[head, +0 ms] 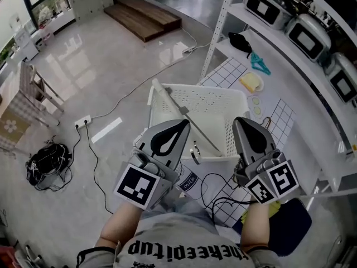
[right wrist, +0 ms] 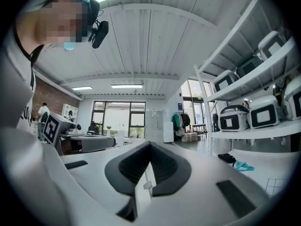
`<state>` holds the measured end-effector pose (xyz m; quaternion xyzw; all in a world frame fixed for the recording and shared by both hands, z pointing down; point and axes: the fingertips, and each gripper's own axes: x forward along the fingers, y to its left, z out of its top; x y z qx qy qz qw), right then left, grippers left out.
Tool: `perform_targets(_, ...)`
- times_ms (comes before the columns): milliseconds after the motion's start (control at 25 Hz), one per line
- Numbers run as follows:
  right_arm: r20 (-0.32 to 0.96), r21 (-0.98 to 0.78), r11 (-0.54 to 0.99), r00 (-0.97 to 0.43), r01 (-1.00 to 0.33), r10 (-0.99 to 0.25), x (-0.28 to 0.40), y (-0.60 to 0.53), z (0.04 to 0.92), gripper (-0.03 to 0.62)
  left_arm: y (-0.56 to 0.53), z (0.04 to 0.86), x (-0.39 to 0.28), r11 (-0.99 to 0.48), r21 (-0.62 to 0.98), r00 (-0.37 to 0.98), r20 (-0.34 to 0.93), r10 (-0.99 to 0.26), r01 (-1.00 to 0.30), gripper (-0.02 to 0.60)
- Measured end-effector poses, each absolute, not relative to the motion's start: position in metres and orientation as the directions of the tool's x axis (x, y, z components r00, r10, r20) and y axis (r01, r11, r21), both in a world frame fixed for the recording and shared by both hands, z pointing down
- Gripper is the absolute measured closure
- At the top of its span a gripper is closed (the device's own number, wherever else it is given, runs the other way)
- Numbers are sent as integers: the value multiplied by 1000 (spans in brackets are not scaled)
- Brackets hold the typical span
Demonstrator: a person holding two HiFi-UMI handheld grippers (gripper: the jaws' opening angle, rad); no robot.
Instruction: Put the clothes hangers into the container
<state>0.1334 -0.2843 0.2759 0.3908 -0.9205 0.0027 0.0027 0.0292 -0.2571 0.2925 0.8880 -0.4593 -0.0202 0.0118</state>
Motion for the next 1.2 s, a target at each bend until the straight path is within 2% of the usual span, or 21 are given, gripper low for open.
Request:
perform_targets(680,1,-35,515,-515,-857,-857,170,-235,274,600,-242,286,97,-809,36,809,-27,-587,-586,557)
perform_targets(1200,-7,-47,385,-386,-921,-923,185,-197,273,600,-216,282,129,-907,27,907,-22,-420,-420,557)
